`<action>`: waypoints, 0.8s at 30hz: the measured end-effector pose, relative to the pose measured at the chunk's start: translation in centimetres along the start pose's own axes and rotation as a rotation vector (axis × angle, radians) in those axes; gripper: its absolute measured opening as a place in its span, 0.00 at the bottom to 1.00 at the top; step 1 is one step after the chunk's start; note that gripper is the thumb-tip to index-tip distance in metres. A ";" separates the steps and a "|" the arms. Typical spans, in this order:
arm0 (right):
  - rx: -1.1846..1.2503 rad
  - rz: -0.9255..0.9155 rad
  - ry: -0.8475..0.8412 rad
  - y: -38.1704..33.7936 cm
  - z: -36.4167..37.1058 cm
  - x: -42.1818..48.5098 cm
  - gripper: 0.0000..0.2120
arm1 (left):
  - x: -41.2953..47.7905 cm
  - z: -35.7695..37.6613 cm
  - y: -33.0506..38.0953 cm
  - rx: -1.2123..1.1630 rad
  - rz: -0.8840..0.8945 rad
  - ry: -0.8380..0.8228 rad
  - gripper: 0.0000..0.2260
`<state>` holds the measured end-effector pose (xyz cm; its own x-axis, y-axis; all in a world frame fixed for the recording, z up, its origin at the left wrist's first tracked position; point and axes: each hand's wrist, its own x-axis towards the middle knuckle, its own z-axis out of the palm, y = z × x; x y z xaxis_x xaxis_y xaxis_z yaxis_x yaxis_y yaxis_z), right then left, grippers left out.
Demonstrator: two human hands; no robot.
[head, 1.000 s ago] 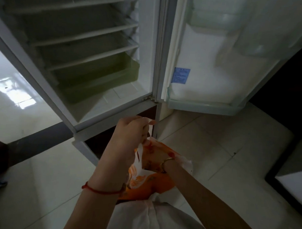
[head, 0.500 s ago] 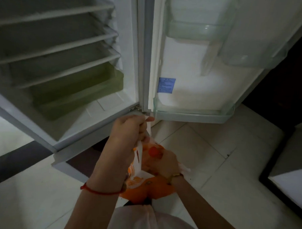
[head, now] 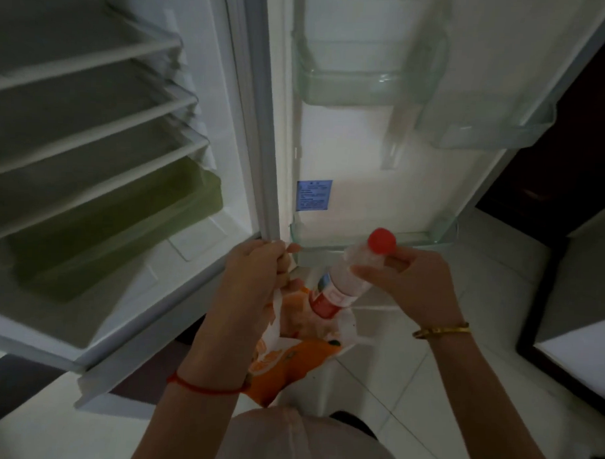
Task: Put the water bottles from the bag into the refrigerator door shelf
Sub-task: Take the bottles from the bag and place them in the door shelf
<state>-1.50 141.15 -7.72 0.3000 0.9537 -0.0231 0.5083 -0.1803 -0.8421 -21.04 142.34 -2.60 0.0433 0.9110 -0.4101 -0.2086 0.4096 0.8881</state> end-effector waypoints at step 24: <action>-0.218 -0.260 -0.215 0.4 7.3 18.1 0.15 | 3.6 3.2 0.5 -0.107 -0.018 0.251 0.13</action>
<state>-1.83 160.09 -12.40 -0.0253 0.9987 0.0443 0.7110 0.0491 -0.7015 -17.85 145.95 -2.92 -0.1927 0.8580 -0.4762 -0.3123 0.4064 0.8587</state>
